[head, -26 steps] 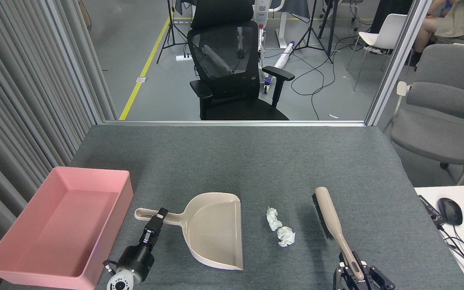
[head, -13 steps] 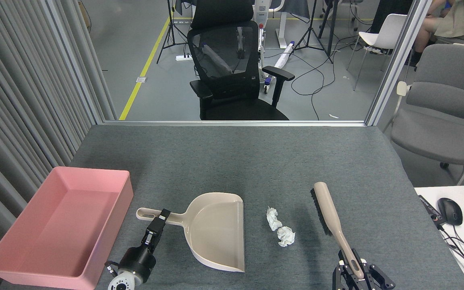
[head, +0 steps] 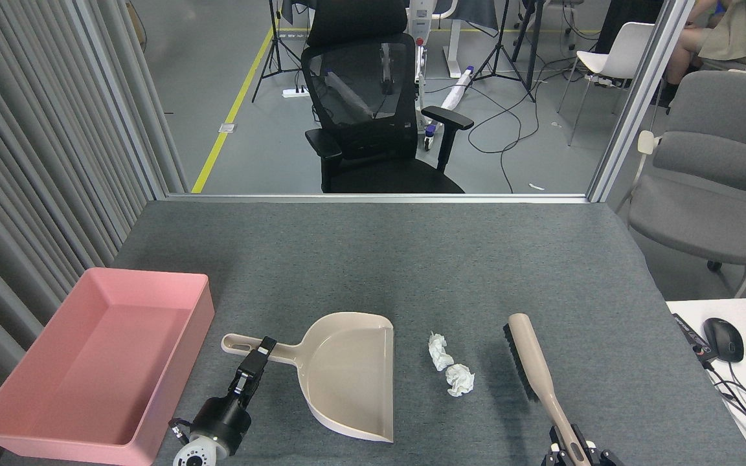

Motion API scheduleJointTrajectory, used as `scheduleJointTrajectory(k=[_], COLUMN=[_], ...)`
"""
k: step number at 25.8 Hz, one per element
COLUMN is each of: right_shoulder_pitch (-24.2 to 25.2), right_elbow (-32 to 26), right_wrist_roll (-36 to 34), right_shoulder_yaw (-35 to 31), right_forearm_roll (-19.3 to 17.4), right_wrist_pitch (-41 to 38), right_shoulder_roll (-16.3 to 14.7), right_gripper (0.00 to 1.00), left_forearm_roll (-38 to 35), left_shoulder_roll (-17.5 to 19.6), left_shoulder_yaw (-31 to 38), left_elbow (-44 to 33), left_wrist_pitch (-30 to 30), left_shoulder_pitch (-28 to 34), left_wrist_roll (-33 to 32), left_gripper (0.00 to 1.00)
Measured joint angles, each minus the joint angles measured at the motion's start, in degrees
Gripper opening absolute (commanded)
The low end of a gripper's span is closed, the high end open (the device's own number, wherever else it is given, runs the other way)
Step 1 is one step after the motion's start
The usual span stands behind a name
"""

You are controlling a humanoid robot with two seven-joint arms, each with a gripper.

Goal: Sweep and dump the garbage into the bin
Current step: 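Lift the brush with the right gripper and pull the dustpan closer, then sweep the paper balls into the dustpan with the brush in the right gripper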

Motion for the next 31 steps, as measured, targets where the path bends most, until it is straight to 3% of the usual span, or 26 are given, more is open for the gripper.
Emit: scheduleJointTrajectory(k=[16, 22, 31], right_shoulder_pitch=[0.53, -0.61, -3.19], right_elbow=[0.60, 0.68, 0.66], right_wrist_roll=[-0.01, 0.19, 0.39], right_shoulder_yaw=[4.49, 6.99, 17.69], right_forearm_roll=[0.38, 0.38, 0.39], right_wrist_pitch=[0.41, 0.72, 4.67], right_shoulder_roll=[0.74, 2.50, 5.51], right_gripper=[0.00, 0.00, 0.00], left_forearm_roll=[-7.15, -7.43, -8.02], left_shoulder_roll=[-0.55, -0.51, -0.50], left_shoulder_yaw=[0.74, 0.79, 0.79], left_elbow=[-0.53, -0.55, -1.57], left_wrist_pitch=[-1.46, -1.49, -1.33], left_shoulder_pitch=[0.07, 0.08, 0.34], left_wrist_roll=[0.47, 0.36, 0.20], left_gripper=[0.21, 0.21, 0.22])
